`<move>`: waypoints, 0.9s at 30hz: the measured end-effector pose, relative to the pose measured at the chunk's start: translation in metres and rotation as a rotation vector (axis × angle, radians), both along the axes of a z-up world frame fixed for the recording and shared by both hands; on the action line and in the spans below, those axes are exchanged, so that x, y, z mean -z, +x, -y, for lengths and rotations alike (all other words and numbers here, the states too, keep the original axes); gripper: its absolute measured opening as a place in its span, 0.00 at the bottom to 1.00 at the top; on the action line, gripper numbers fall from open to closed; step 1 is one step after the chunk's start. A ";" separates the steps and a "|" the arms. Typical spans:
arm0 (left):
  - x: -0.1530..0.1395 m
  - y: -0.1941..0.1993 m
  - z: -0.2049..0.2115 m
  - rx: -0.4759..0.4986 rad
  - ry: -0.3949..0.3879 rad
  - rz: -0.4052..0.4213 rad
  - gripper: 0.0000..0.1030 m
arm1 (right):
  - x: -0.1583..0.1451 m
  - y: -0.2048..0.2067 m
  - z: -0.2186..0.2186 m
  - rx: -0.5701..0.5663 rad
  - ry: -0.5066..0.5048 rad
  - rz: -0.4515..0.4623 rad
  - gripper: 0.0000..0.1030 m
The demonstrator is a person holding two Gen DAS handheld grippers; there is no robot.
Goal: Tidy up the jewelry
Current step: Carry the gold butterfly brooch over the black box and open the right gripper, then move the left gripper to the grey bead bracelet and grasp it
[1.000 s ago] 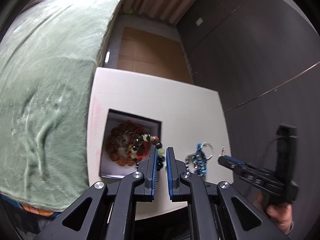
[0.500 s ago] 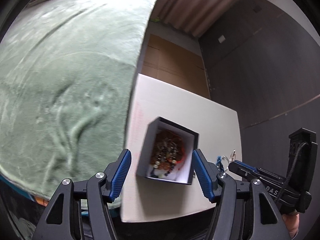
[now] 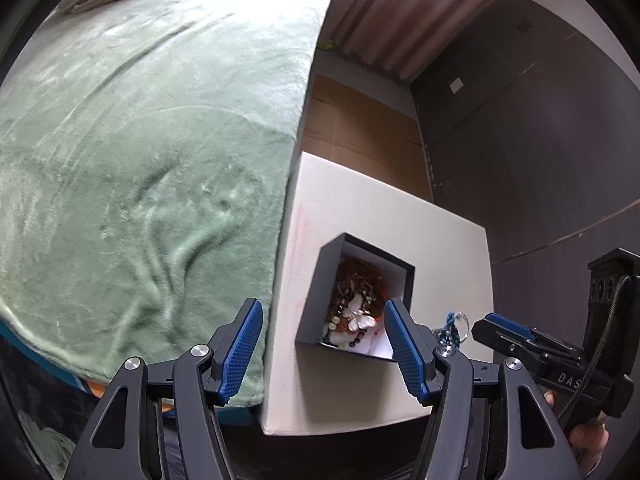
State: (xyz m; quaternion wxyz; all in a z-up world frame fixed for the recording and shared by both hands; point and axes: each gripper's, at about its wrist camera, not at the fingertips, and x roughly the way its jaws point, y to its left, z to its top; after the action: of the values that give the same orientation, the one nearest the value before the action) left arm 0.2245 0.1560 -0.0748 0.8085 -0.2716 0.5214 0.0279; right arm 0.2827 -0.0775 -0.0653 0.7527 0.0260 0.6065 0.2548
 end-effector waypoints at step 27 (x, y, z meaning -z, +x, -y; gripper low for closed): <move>0.027 0.045 0.156 0.336 -0.007 -0.083 0.62 | 0.033 -0.020 0.167 0.321 -0.060 -0.093 0.67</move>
State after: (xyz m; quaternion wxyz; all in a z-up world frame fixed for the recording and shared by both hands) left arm 0.2692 -0.0003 -0.1017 0.7786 -0.1820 0.5924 -0.0984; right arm 0.2625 -0.2445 -0.0981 0.7552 0.1119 0.6362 0.1116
